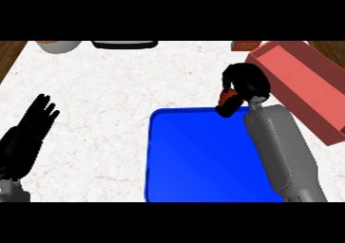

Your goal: Pick the bell pepper from the tray and place it in the cardboard box

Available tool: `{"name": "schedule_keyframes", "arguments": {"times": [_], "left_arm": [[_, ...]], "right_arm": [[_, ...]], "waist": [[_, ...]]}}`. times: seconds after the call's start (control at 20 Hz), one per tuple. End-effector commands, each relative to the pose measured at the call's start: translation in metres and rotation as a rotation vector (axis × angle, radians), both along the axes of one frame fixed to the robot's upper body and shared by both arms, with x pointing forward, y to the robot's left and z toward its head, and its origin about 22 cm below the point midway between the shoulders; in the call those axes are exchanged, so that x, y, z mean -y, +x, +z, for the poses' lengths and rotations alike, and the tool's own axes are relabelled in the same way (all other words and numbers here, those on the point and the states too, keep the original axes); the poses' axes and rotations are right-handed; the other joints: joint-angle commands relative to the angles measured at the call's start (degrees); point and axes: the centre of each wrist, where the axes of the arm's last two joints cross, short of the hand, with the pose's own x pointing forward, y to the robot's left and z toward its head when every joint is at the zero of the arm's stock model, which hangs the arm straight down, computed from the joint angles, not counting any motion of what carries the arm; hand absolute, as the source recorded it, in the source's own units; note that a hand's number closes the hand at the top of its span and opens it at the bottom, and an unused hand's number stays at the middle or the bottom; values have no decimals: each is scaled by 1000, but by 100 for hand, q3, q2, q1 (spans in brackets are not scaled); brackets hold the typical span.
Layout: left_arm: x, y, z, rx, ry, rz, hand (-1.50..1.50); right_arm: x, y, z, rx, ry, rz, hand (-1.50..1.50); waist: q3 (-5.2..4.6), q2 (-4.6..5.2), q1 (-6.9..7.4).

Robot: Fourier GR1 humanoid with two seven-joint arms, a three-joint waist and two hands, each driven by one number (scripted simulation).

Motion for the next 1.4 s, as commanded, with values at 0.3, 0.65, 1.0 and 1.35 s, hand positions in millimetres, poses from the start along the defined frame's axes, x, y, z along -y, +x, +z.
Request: {"name": "schedule_keyframes", "arguments": {"times": [0.3,0.65,1.0,1.35], "left_arm": [[3,-8,4,-20,10,-1,0],[5,1,16,8,-3,-1,0],[1,-8,2,1,13,0,0],[-4,4,17,1,-19,-24,0]], "right_arm": [[4,-17,130,385,79,-167,150],[41,-30,162,472,74,-355,150],[92,4,166,442,39,-389,150],[145,19,133,448,39,-381,150]], "waist": [[-2,-6,17],[0,8,20],[0,28,79],[2,38,86]]}}
